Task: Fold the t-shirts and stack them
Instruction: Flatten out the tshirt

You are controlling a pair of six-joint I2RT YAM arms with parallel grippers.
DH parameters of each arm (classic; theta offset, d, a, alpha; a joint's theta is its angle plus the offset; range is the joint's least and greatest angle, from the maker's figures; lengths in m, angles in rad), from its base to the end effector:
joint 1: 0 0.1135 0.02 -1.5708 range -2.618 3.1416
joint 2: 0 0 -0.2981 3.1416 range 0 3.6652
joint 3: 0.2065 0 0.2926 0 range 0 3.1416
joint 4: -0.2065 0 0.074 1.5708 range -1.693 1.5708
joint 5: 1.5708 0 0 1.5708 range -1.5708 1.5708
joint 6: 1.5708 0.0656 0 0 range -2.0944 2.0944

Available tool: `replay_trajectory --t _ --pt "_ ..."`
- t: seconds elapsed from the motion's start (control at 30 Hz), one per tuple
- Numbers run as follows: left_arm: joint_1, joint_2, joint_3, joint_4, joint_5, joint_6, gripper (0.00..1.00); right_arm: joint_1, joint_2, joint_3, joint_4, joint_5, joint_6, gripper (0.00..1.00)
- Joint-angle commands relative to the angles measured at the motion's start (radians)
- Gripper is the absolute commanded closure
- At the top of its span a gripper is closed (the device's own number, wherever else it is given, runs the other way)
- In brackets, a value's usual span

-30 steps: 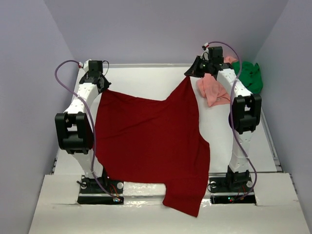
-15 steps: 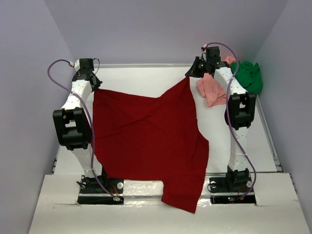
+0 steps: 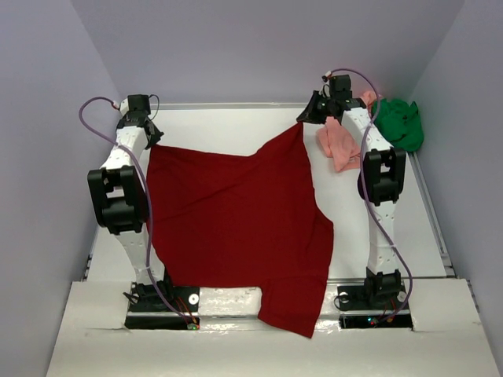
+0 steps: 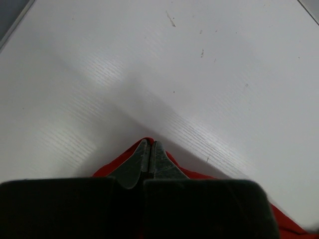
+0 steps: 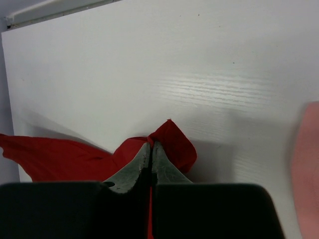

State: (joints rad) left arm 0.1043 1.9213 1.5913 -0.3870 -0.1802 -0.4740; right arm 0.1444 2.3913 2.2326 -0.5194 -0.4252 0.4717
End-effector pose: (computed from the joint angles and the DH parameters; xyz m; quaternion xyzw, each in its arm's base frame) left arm 0.5131 0.0655 0.2664 -0.2942 0.8583 0.0047 0.4204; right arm 0.6240 0.1181 0.2468 0.0538 0.8848 0.3093 0.3444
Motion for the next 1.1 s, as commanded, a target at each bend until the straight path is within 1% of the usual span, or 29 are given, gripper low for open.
replay_trajectory --t 0.0,0.27,0.53,0.57,0.6,0.67,0.7,0.73,0.77,0.8,0.83,0.87,0.9,1.0,1.07 --pt "0.003 -0.001 0.071 0.008 -0.019 0.023 1.00 -0.005 0.017 0.085 0.013 -0.010 -0.007 1.00" --pt "0.028 0.022 0.099 -0.007 -0.013 0.032 1.00 -0.005 0.043 0.134 0.013 0.005 -0.001 1.00" --pt "0.043 0.067 0.162 -0.021 0.007 0.044 1.00 -0.005 0.062 0.185 0.016 0.003 0.004 1.00" --pt "0.044 0.073 0.170 -0.024 0.011 0.044 1.00 -0.005 0.063 0.188 0.016 0.000 0.007 0.96" --pt "0.043 0.080 0.179 -0.026 0.021 0.046 1.00 -0.005 0.063 0.187 0.018 -0.006 0.007 0.78" --pt "0.043 0.087 0.188 -0.030 0.025 0.044 1.00 -0.005 0.063 0.187 0.016 -0.015 0.008 0.56" --pt "0.043 0.088 0.188 -0.033 0.025 0.044 0.98 -0.005 0.055 0.183 0.018 -0.011 0.010 0.36" --pt "0.043 0.085 0.187 -0.036 0.022 0.041 0.93 -0.005 0.048 0.176 0.016 -0.007 0.011 0.32" --pt "0.043 0.082 0.179 -0.038 0.010 0.040 0.84 -0.005 0.042 0.164 0.019 -0.004 0.004 0.28" --pt "0.043 0.074 0.170 -0.035 0.008 0.038 0.55 -0.005 0.034 0.159 0.019 -0.004 -0.002 0.27" --pt "0.043 0.053 0.159 -0.014 0.008 0.043 0.44 -0.005 0.019 0.154 0.018 0.000 -0.008 0.24" --pt "0.043 0.042 0.150 -0.004 0.005 0.043 0.35 -0.005 0.009 0.141 0.018 0.003 -0.019 0.23" --pt "0.043 0.025 0.139 0.000 0.001 0.044 0.22 -0.014 -0.001 0.131 0.019 0.008 -0.025 0.22" --pt "0.043 0.025 0.169 -0.015 -0.018 0.044 0.12 -0.014 -0.044 0.090 0.018 0.029 -0.050 0.22" --pt "0.043 0.039 0.200 -0.053 -0.025 0.046 0.10 -0.025 -0.078 0.058 0.018 0.037 -0.054 0.22"
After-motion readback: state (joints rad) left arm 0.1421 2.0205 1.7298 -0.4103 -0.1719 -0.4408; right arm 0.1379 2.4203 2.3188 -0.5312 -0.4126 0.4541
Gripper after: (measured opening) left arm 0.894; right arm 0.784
